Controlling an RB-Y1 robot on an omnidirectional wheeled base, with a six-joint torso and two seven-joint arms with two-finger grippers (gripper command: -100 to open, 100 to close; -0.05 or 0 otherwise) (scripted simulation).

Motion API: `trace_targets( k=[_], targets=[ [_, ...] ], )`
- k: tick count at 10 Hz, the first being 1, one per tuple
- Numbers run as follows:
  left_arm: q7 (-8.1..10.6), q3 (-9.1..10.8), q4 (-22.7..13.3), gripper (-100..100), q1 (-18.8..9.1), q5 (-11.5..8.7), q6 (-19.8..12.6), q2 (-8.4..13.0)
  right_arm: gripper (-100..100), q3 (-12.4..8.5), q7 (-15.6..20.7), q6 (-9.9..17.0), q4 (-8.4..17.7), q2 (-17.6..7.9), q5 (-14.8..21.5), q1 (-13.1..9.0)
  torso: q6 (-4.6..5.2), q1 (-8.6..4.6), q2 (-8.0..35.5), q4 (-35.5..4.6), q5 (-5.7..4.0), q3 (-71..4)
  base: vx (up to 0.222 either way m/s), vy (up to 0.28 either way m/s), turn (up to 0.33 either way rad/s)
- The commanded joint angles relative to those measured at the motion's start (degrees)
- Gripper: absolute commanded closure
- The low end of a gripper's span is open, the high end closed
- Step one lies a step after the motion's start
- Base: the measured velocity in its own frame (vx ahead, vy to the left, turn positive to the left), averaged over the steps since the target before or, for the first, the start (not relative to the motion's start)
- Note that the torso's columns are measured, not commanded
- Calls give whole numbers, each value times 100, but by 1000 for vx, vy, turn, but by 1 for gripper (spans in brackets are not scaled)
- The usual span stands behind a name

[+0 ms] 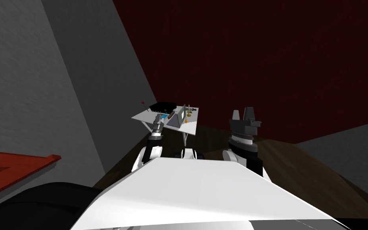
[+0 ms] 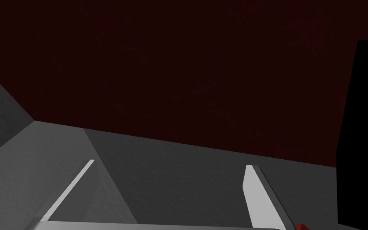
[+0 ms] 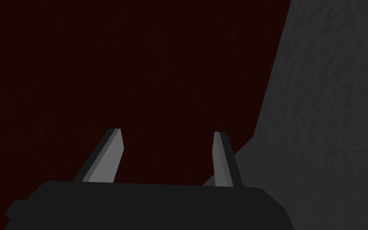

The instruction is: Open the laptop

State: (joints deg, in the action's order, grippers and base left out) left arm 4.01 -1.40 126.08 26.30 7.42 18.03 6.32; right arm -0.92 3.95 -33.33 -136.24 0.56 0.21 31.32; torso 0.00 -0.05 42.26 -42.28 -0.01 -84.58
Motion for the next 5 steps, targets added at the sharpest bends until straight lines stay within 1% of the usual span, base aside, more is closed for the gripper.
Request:
trace_targets(
  k=[1,2,3,4,5],
  targets=[
    [-107,38,-69,-100,-22,109,-291,189,0,0,0,0,0,0,0,0,0,-5,-1,0,-1,-1,37,-92,-21],
    [-155,62,-102,-100,-45,161,-440,203,0,0,0,0,0,0,0,0,0,-6,0,0,-2,0,46,-99,-27],
    [-179,73,-118,-100,-56,187,-513,197,0,0,0,0,0,0,0,0,0,-3,-1,0,-1,-1,38,-87,-25],
    [-225,95,-149,-100,-78,236,-654,167,0,0,0,0,0,0,0,0,-1,7,3,-1,2,2,29,-74,-29],
    [-247,106,-164,-100,-89,260,-721,146,0,0,0,0,0,0,0,0,0,12,6,-2,4,4,23,-62,-19]
  ],
)
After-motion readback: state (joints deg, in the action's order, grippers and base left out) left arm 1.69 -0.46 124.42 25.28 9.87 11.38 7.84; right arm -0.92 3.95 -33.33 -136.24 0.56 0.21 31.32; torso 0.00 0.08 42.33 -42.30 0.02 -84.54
